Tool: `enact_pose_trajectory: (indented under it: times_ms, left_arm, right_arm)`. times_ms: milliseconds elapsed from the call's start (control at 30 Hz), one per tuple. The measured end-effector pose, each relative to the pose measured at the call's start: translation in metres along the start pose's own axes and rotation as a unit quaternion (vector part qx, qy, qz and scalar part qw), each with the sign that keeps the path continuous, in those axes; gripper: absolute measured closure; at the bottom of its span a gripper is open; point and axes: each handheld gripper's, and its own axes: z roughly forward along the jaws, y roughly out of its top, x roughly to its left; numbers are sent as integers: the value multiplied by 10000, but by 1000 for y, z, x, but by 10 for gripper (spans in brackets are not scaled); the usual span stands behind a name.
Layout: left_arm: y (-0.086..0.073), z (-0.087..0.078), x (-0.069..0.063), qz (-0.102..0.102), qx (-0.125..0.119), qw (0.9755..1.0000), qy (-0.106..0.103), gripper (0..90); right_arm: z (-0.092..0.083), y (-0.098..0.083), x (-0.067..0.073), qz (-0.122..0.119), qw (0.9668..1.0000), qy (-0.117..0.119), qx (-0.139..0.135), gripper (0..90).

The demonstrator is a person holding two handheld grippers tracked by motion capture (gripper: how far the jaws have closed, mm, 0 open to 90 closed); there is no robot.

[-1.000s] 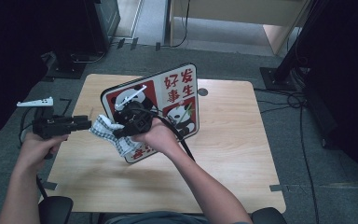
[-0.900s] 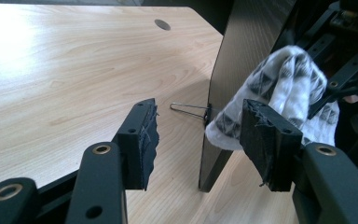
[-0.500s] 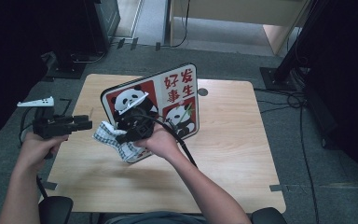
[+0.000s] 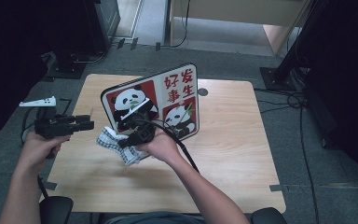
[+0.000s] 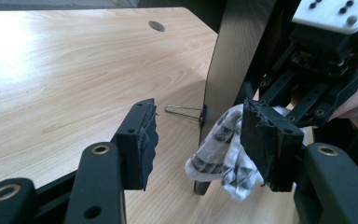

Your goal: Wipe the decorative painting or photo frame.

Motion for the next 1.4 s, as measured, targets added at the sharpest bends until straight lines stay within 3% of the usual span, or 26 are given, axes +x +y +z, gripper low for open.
enact_pose_trajectory:
  times_ms: [700, 1033, 1400]
  left_arm:
    - [3, 12, -11, 152, 51, 9997, -209, 481]
    - [9, 28, -23, 182, 113, 9988, -440, 497]
    - [12, 44, -21, 151, 207, 9982, -548, 579]
  right_arm:
    - [19, -21, -10, 156, 9998, 56, 96, 809]
    - [28, -32, -12, 150, 9998, 23, 110, 810]
    - [38, -48, -20, 131, 9997, 6, 181, 810]
